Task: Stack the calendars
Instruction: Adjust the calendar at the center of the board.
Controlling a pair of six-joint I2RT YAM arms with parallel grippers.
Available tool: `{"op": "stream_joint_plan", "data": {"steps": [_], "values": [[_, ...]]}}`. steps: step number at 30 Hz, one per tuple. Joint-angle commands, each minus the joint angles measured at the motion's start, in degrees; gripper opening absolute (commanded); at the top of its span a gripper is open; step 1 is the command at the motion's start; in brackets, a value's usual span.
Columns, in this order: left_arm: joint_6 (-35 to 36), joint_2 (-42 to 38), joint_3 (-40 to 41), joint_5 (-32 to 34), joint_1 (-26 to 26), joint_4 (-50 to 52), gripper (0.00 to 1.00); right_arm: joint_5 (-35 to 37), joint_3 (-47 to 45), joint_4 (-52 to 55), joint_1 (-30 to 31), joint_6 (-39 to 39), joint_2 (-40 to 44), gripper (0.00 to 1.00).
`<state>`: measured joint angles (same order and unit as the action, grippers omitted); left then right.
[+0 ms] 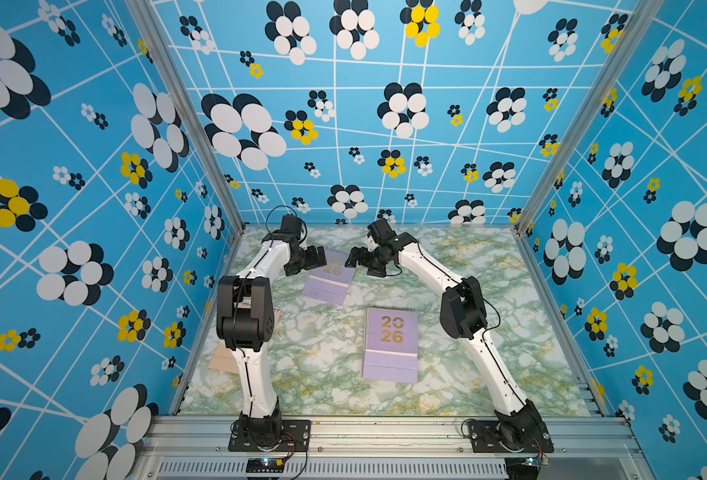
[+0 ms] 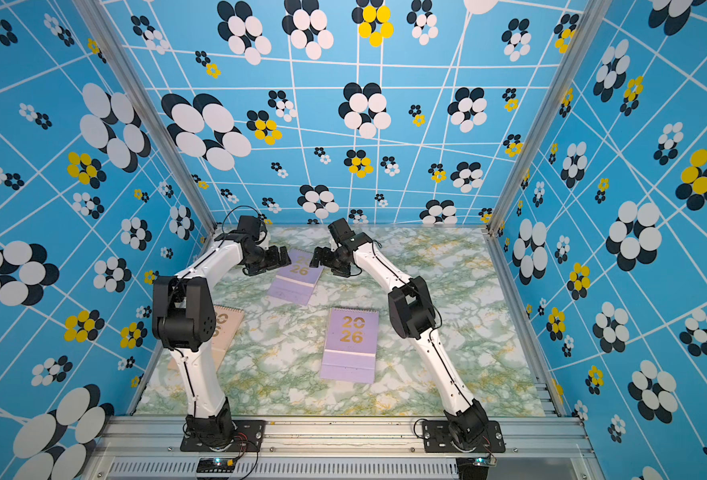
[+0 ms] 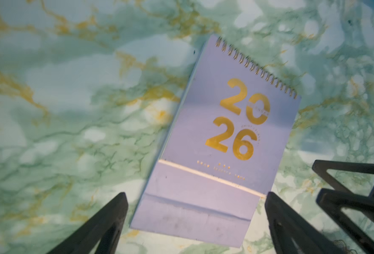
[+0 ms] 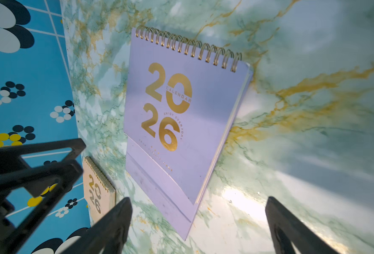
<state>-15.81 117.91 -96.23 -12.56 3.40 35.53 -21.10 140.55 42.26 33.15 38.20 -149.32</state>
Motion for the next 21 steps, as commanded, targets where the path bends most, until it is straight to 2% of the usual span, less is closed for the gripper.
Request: {"op": "stream_joint_plan", "data": {"steps": [1,7,12,21], "values": [[2.9,4.9,-4.1,1.8,-0.2,1.9,0.99,0.7,2.2,1.4,0.3,-0.3,-1.1,0.96],[3.9,9.5,-8.9,3.8,-0.6,4.1,0.98,0.3,4.2,2.9,0.3,-0.4,-2.6,0.95],[4.0,11.9,-12.0,2.9,-0.7,5.2,0.98,-0.5,4.7,2.1,0.6,0.5,-3.2,0.95],[3.4,13.9,-12.9,1.3,0.0,5.1,0.98,-2.2,6.7,1.4,1.2,2.6,-5.4,0.94]]}}
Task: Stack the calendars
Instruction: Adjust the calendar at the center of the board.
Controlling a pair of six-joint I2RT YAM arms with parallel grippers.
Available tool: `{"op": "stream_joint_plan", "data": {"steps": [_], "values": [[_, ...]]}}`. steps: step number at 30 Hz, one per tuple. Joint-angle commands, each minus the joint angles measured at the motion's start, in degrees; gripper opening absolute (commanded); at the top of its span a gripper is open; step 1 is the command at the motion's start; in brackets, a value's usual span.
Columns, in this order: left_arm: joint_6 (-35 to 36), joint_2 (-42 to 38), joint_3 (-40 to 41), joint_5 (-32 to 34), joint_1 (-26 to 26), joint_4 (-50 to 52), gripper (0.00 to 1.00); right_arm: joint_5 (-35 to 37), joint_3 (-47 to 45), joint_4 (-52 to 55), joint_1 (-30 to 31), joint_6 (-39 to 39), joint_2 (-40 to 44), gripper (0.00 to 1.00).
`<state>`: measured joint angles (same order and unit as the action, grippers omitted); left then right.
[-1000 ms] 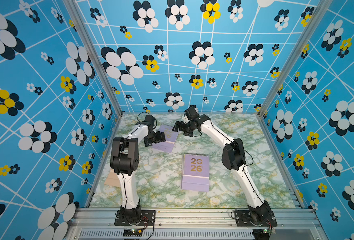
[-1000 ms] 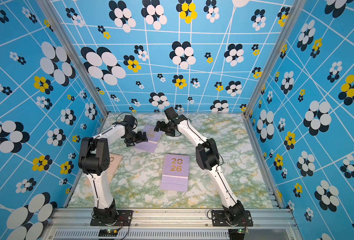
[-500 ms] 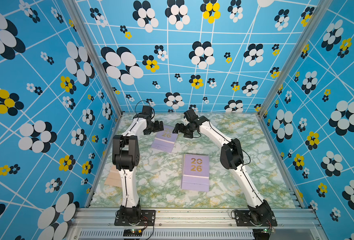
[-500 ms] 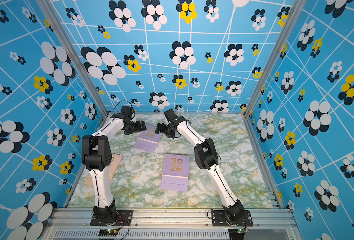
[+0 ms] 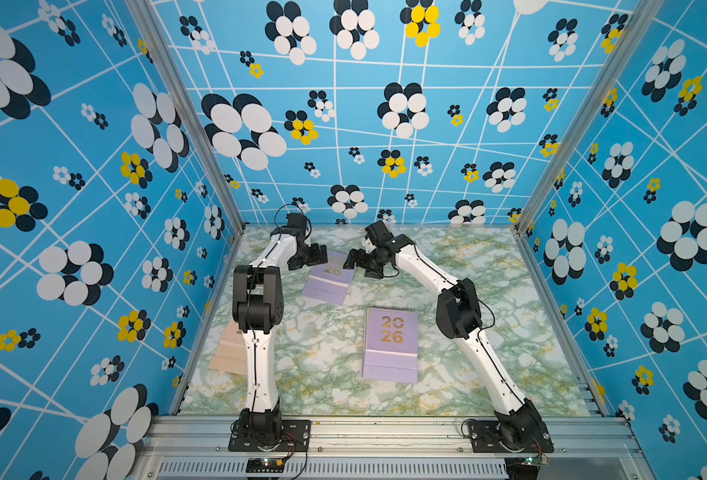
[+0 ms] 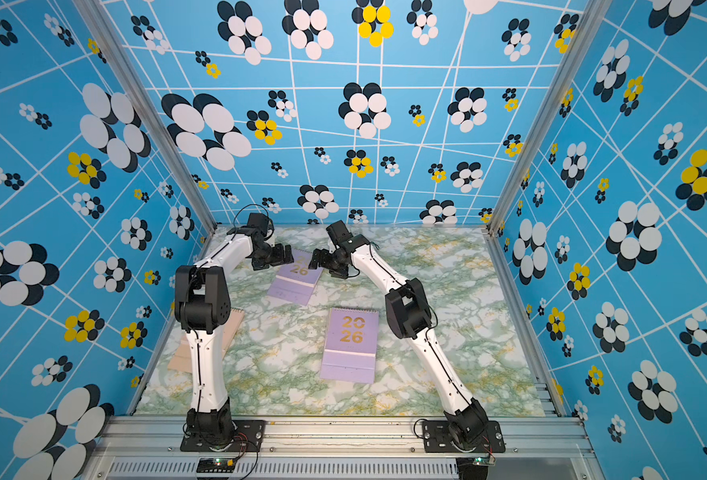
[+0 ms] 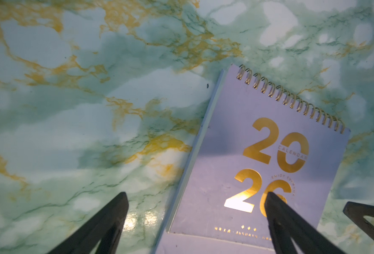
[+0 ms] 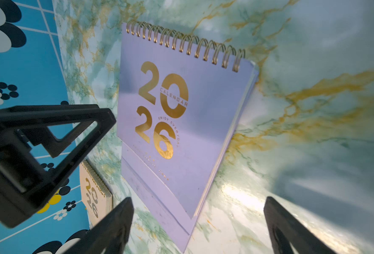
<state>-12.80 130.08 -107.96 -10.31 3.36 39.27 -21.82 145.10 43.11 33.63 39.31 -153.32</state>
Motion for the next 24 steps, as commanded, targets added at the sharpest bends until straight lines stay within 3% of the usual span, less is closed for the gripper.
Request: {"op": "stream_joint_plan", "data": {"steps": [1,24], "values": [[0.4,1.8,-1.1,-1.1,0.2,1.3,0.98,-1.6,2.1,0.2,0.8,1.7,-1.5,0.94],[-1.3,0.2,6.4,-5.0,2.0,-2.6,0.96,-2.8,3.7,-2.0,3.5,7.6,-3.9,0.94]]}}
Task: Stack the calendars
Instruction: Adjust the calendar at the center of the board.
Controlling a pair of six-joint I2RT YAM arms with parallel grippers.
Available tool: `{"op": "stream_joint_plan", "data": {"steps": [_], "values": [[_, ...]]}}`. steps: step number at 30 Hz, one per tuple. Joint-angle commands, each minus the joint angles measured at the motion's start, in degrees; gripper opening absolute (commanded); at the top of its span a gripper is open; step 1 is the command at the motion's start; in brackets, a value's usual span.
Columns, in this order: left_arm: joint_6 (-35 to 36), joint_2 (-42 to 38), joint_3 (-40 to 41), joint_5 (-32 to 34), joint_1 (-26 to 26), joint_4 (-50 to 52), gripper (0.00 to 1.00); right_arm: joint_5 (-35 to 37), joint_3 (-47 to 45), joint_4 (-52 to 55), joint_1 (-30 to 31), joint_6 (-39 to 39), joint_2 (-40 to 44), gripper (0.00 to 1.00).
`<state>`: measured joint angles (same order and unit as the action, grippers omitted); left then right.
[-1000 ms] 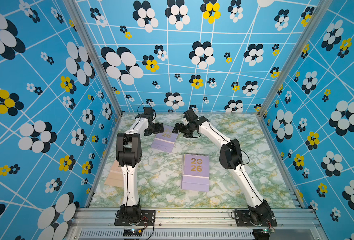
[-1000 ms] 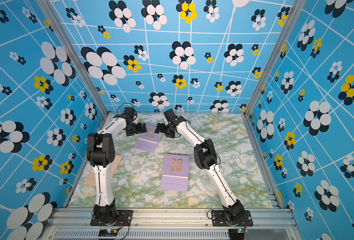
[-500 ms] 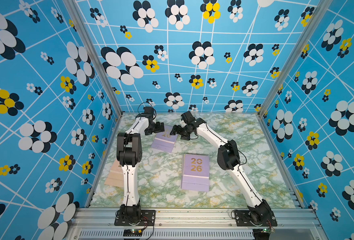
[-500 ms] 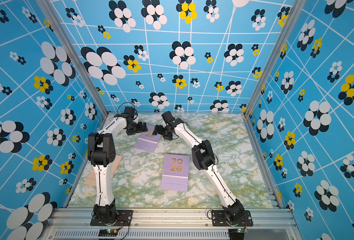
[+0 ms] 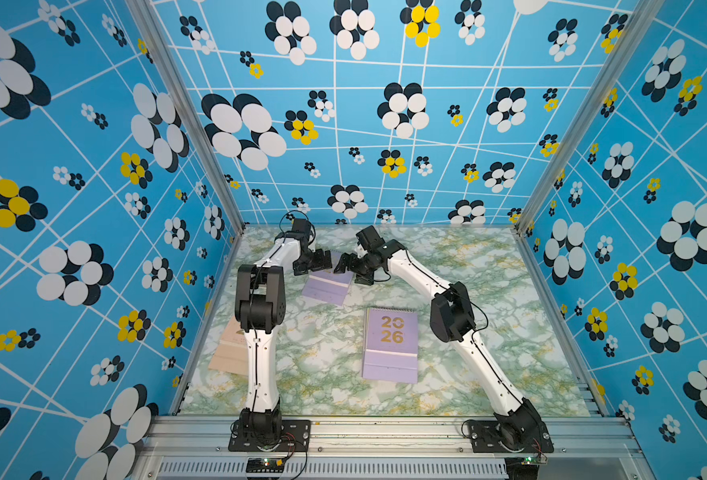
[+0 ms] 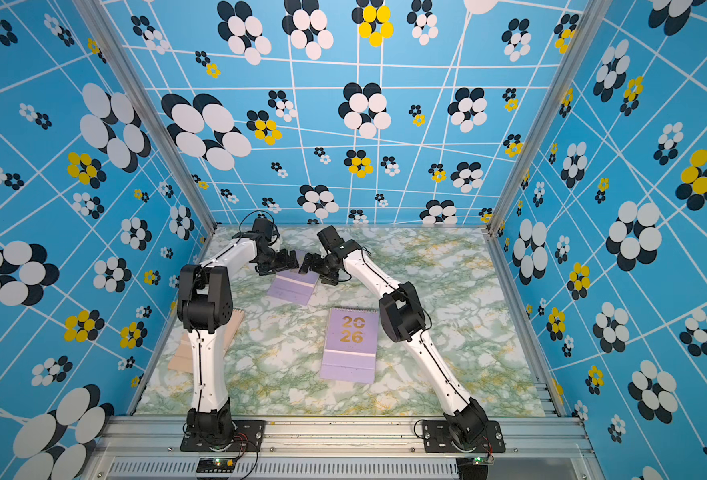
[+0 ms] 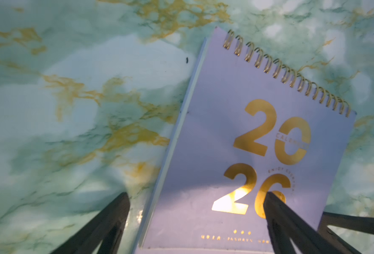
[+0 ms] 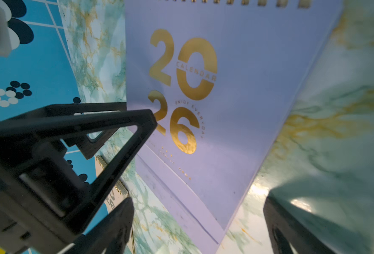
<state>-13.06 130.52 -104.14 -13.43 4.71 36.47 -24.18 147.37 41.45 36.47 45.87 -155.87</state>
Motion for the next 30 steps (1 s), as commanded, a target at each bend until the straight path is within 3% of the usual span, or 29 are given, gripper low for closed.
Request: {"op": "stream_joint_plan", "data": {"steps": [1,14,30], "values": [[-1.1,-0.6,3.2,-2.1,0.8,-0.2,0.96,-0.3,1.3,-0.3,0.7,1.1,-1.3,0.94],[-1.1,-7.2,14.3,-6.6,0.9,-5.9,0.93,-0.8,1.3,-0.5,1.2,0.8,-1.5,0.93],[1.0,-14.3,24.0,-12.4,-0.5,-10.1,0.77,-1.1,0.9,0.4,1.4,-0.8,-1.0,0.93]]}}
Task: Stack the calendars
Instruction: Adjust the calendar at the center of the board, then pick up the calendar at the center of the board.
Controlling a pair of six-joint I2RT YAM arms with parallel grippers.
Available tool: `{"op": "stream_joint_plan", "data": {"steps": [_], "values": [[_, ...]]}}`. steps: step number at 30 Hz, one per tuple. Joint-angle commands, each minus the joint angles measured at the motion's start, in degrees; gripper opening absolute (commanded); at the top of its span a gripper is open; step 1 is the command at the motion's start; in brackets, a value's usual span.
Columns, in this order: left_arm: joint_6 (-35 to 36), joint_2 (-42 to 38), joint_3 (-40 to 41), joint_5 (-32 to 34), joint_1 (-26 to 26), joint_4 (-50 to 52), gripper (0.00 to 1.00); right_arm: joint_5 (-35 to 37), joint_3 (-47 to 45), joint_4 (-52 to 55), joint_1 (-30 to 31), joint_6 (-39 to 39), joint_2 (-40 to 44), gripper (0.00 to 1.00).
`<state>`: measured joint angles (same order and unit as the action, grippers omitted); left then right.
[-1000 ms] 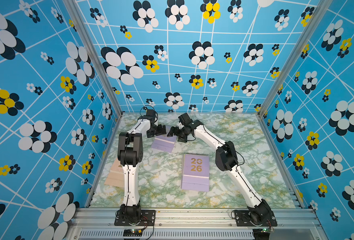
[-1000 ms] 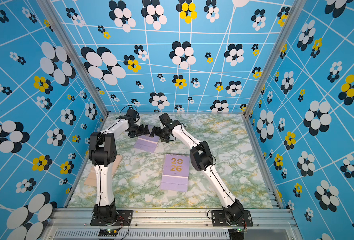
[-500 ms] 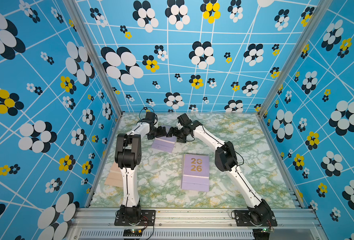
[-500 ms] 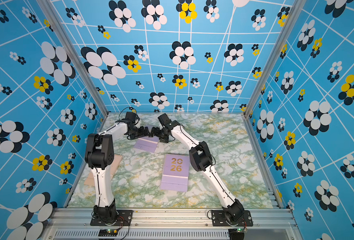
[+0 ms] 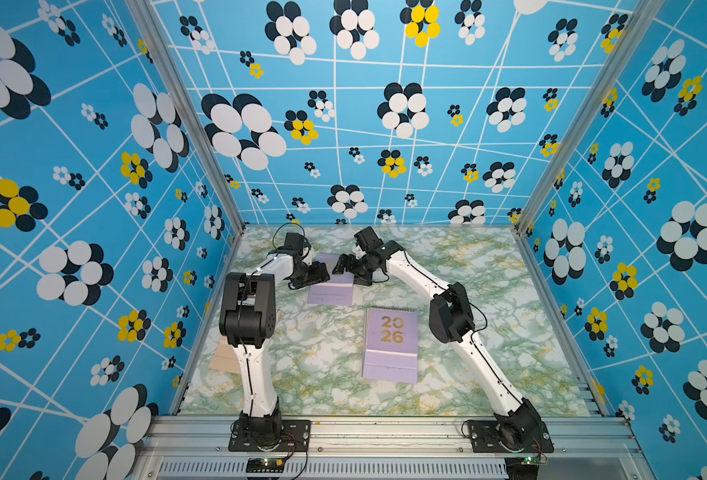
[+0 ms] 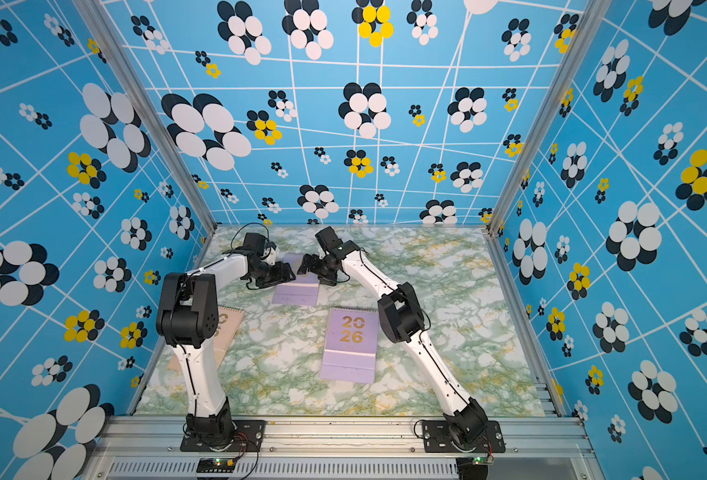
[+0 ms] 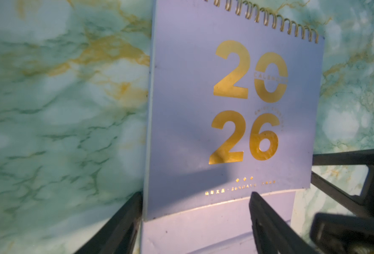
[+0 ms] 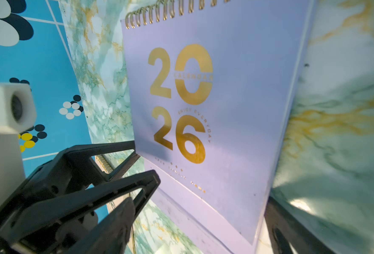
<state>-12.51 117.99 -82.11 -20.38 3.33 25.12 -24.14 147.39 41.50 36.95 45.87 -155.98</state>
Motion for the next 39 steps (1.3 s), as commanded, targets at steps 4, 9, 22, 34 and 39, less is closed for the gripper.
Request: {"op": "stream_joint_plan", "data": {"steps": [4,9,22,34,39], "values": [[0.8,-3.0,2.8,-5.5,0.5,1.2,0.78,-1.1,0.9,1.1,0.9,-1.7,-0.7,0.93],[0.4,-3.4,2.9,-3.2,-0.5,0.3,0.88,-0.1,-0.9,0.7,0.9,-1.7,0.5,0.92],[0.0,1.0,-1.9,2.8,-0.6,1.0,0.89,0.1,-1.7,1.2,1.0,-2.5,1.0,0.92],[-0.1,2.7,-3.6,0.7,0.4,1.7,0.82,-0.7,-1.7,0.9,1.2,-2.9,0.9,0.91],[-0.7,2.1,-1.8,-2.2,0.4,1.0,0.79,-1.9,-1.7,-0.2,1.1,-2.9,0.9,0.9]]}}
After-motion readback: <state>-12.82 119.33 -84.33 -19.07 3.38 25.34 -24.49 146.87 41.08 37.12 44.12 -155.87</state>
